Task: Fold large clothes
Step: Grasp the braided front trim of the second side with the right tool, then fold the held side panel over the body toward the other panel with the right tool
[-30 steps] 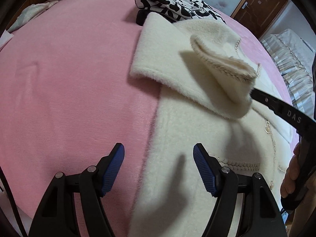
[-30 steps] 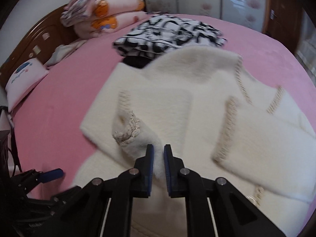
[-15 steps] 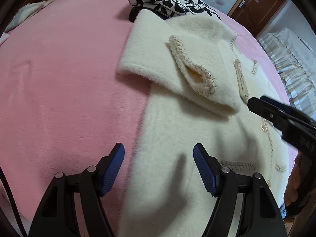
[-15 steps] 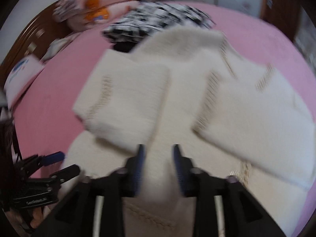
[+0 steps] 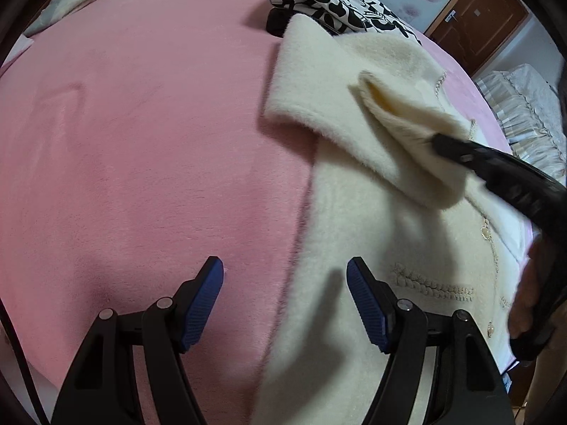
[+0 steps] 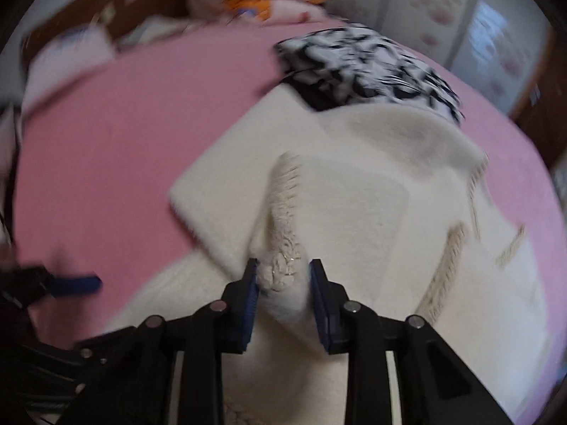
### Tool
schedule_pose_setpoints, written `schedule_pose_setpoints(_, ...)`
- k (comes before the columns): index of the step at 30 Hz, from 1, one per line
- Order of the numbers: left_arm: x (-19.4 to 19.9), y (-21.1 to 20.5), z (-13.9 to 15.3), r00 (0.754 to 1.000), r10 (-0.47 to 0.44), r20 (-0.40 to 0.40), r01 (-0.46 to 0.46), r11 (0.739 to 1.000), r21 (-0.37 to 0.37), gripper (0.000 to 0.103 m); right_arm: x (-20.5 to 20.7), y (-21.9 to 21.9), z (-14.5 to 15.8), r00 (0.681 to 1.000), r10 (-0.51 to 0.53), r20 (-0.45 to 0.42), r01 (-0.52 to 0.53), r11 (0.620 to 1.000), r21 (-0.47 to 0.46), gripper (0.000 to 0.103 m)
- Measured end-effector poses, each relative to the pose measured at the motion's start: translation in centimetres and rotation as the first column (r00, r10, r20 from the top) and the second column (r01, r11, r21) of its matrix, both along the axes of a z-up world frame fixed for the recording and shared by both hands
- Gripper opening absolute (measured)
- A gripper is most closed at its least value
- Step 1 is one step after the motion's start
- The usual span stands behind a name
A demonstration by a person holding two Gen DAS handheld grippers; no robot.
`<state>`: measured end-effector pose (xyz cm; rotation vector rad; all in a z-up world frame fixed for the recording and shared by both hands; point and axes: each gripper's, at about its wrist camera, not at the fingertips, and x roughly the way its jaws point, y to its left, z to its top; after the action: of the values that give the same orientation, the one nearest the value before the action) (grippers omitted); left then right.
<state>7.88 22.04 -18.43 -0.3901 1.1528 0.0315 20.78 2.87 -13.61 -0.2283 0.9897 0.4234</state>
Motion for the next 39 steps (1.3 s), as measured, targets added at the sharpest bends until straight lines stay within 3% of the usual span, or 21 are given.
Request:
schedule_pose_setpoints(4,0.2,-0.1,-0.4,1.0,-0.007,-0.003,0.007,1.0,0.003,0.071,0.0,-7.1,0.9,0.982,-0.181,-0.05,0.186,0.976,0.117,0.019)
schedule_pose_setpoints(7,0.5,-0.5,-0.5,1.0,-0.013,-0.003,0.013,1.0,0.0,0.071,-0.1,-12.2,-0.5,0.953,-0.26,-0.155,0.287,0.94,0.186,0.019)
schedule_pose_setpoints(11,1.1,-1.4,-0.5,0.999,-0.031,-0.006,0.031,0.999,0.007,0.071,0.5,-16.1,-3.6,0.909,-0.284,-0.305,0.366,0.895,0.257,0.023)
schedule_pose_setpoints(14,1.6,-2.0,-0.3,0.999,-0.044,-0.007,0.044,0.999,0.013,0.071,0.9,-17.6,-5.1,0.884,-0.266,-0.385,0.408,0.841,0.356,0.033)
schedule_pose_setpoints(17,2.1,-2.4,-0.1,0.999,-0.05,-0.009,0.05,0.999,0.019,0.071,2.1,-18.1,-5.7,0.878,-0.252,-0.406,0.428,0.792,0.435,0.042)
schedule_pose_setpoints(20,2.5,-2.8,-0.1,0.998,-0.056,-0.014,0.057,0.998,0.032,0.071,3.4,-18.1,-5.5,0.887,-0.246,-0.391,0.422,0.773,0.473,0.049)
schedule_pose_setpoints(26,2.6,-3.2,0.0,0.998,-0.059,-0.019,0.06,0.997,0.044,0.071,6.2,-17.8,-5.4,0.895,-0.26,-0.363,0.413,0.79,0.453,0.049)
schedule_pose_setpoints(29,2.6,-3.3,0.2,0.998,-0.066,-0.018,0.067,0.997,0.047,0.071,6.3,-16.7,-5.0,0.914,-0.235,-0.331,0.366,0.829,0.422,0.048)
schedule_pose_setpoints(31,2.6,-3.5,0.3,0.997,-0.075,-0.018,0.076,0.996,0.054,0.071,5.9,-15.4,-4.3,0.937,-0.214,-0.275,0.306,0.883,0.357,0.019)
schedule_pose_setpoints(32,2.7,-3.6,0.4,0.997,-0.079,-0.018,0.08,0.995,0.058,0.071,5.5,-15.2,-4.1,0.94,-0.212,-0.266,0.296,0.895,0.334,0.013)
schedule_pose_setpoints(35,3.1,-3.4,0.9,0.996,-0.085,-0.008,0.086,0.994,0.071,0.071,4.5,-14.5,-1.7,0.963,-0.193,-0.189,0.245,0.919,0.308,0.012)
schedule_pose_setpoints(39,3.8,-3.1,2.0,0.996,-0.081,0.026,0.079,0.993,0.09,0.071,3.4,-14.6,3.7,0.985,-0.171,-0.034,0.174,0.94,0.295,0.012)
